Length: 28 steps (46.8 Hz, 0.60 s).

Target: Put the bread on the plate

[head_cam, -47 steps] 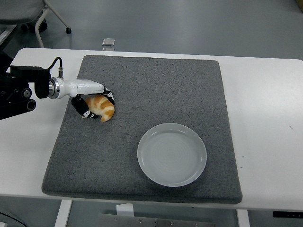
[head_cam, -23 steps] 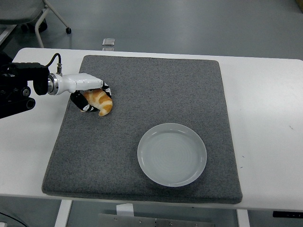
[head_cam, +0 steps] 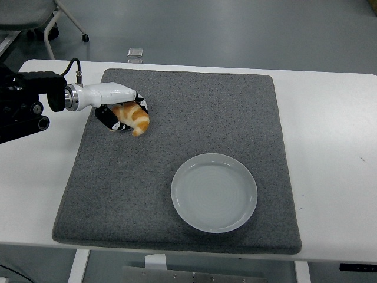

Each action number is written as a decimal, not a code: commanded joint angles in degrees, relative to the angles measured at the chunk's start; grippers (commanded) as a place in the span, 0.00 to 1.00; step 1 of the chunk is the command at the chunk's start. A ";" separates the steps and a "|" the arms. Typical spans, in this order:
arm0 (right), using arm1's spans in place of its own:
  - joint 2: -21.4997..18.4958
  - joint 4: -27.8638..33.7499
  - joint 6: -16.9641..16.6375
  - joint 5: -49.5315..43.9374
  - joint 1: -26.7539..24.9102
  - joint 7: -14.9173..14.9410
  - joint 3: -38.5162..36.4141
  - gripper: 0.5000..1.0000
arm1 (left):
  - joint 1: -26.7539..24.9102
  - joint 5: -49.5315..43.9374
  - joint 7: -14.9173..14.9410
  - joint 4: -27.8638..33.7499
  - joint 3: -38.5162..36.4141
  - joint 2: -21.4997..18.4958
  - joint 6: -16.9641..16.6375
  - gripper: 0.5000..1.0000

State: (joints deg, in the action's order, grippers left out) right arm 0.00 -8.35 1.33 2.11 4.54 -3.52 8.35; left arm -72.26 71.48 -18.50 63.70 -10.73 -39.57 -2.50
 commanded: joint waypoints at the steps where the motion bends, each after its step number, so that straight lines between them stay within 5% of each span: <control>1: 0.00 0.00 -0.01 0.00 0.03 0.01 0.00 0.86 | -0.77 -0.20 -0.04 0.63 3.07 -0.33 0.82 0.00; 28: 0.00 0.00 -0.01 0.00 -0.05 0.01 0.00 0.86 | -8.50 -2.04 -0.04 1.25 21.09 -4.02 16.99 0.00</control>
State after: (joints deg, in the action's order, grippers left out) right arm 0.00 -8.35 1.37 2.11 4.52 -3.52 8.35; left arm -79.96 69.80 -18.47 64.92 9.01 -43.54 13.00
